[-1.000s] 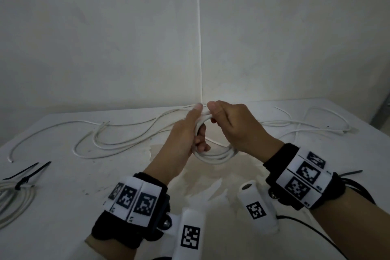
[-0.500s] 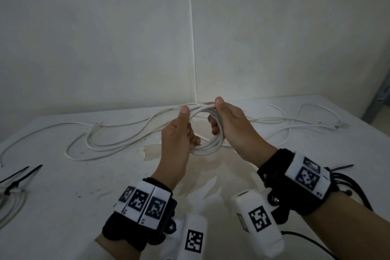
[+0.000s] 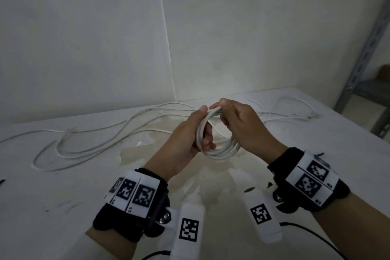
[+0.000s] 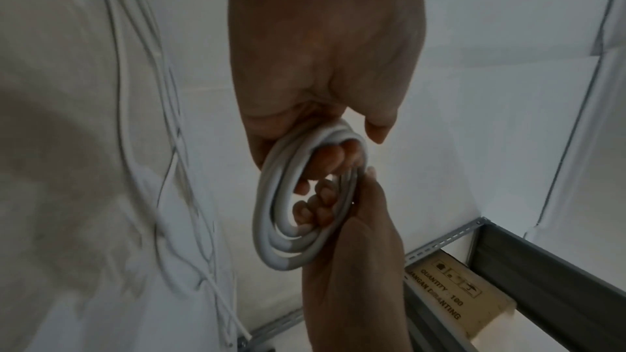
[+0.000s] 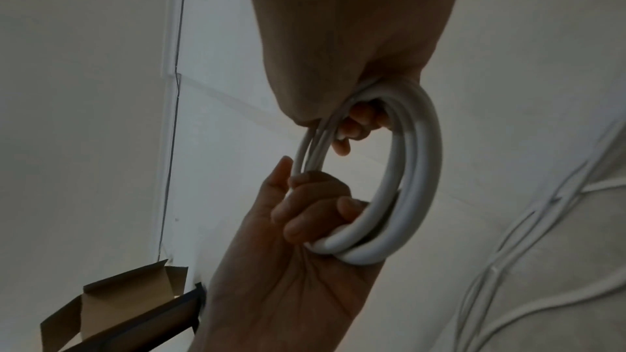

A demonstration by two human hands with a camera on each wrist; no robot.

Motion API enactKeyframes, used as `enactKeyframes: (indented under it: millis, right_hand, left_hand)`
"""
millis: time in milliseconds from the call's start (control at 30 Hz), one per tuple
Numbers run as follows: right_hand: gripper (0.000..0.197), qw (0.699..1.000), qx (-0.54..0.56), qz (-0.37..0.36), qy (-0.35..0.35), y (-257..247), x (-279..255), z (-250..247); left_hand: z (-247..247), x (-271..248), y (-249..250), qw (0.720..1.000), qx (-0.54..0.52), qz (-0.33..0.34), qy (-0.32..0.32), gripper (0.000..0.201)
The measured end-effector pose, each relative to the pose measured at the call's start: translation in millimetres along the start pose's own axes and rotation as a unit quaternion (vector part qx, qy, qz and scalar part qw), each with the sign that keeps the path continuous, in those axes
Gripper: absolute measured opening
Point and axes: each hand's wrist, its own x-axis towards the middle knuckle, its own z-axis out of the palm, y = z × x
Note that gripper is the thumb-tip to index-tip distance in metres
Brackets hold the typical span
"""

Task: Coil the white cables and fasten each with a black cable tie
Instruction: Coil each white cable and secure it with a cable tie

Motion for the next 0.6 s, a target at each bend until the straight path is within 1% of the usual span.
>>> enactKeyframes:
  millis: [67, 133, 200, 267, 367, 500, 567, 600]
  right_hand:
    - [0.031, 1.000, -0.010, 0.000, -0.008, 4, -5, -12]
    - [0.032, 1.000, -0.014, 0.011, -0.018, 8, -10, -22]
    - [0.033, 0.999, -0.010, 0.034, -0.031, 10, -15, -32]
    - [0.031, 0.997, 0.010, 0.064, -0.047, 13, -20, -45]
    - [0.030, 0.992, 0.013, 0.105, -0.072, 21, -30, -73]
    - [0.028, 0.981, -0.067, 0.178, -0.049, 44, -44, -119]
    - [0.026, 0.964, -0.144, 0.215, -0.059, 60, -52, -138]
    - [0.025, 0.951, -0.188, 0.234, -0.077, 68, -57, -145]
  left_hand:
    - [11, 3, -4, 1.000, -0.021, -0.011, -0.008, 0.048]
    - [24, 7, -8, 0.999, -0.037, -0.008, 0.006, 0.049]
    - [36, 11, -12, 0.999, -0.027, 0.000, 0.030, 0.053]
    - [48, 14, -15, 0.999, -0.006, 0.000, 0.047, 0.050]
    - [59, 19, -21, 0.999, -0.002, -0.004, 0.049, 0.049]
    - [67, 28, -26, 0.998, -0.017, -0.011, 0.053, 0.048]
    - [71, 32, -29, 0.998, -0.023, -0.019, 0.050, 0.048]
    - [73, 34, -31, 0.998, -0.029, -0.026, 0.047, 0.047]
